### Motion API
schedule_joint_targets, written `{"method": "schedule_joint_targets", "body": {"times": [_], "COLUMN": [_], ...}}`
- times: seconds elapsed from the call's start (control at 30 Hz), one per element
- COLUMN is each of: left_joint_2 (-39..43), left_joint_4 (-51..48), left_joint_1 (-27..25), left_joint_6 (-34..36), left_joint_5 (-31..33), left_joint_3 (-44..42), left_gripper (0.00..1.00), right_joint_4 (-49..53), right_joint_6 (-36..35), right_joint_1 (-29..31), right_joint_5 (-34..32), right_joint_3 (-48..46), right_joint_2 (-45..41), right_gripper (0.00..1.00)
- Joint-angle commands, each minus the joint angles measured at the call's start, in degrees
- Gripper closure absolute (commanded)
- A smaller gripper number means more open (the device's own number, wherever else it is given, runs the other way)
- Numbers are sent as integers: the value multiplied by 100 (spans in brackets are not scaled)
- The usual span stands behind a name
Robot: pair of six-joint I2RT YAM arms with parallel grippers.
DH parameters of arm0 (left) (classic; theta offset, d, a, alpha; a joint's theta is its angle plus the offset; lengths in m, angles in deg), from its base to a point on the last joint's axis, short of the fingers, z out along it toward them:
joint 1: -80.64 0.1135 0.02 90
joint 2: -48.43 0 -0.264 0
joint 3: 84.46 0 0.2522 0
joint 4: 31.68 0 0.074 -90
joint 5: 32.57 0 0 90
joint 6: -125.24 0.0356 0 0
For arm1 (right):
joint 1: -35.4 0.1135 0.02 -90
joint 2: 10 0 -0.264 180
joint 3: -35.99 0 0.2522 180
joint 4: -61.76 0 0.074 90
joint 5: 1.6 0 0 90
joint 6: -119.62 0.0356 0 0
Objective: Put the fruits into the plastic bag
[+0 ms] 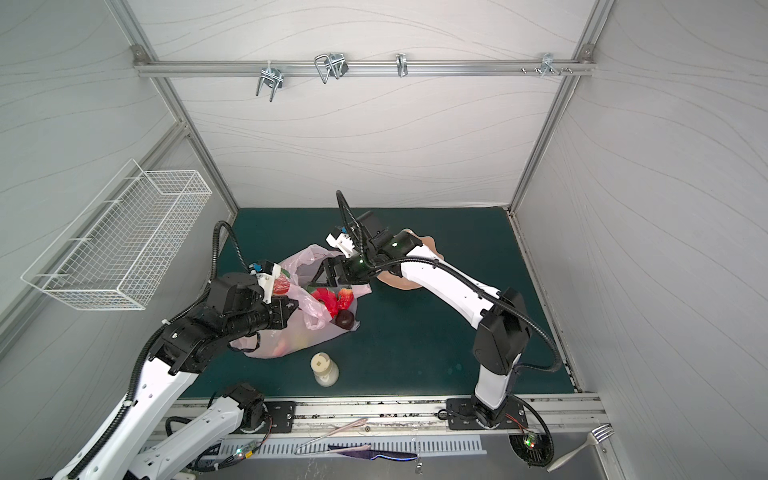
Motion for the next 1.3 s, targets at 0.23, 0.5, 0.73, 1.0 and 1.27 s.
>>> {"method": "schedule_joint_targets", "body": {"times": [0.23,0.5,0.73,1.0,1.27], "left_joint_2": [115,140,283,554,372], "left_joint_4": [18,-61,-260,-686,-1188], "left_joint_1": [3,3,3,1,-4], "left_joint_6": [-7,-237,-667,-1601,-2888], "left_joint_5": [-294,-654,-921,-1204,-1904], "left_joint_3": [234,348,522,841,1166], "left_gripper": [100,100,72,49,44], "right_joint_4": [1447,618,173,-172,-243], "right_joint_6": [-1946,-2354,-2421,-2549,-2563], "right_joint_1": [-195,-330,-384,-382,-393], "right_joint_5": [-2515,-1992,-2129,-2127,-2188], "right_joint_3": [-360,-1243,-1404,-1255,-1207], "right_joint_2": [-443,-411,-142,312,344], "right_gripper": [1,1,3,15,27]}}
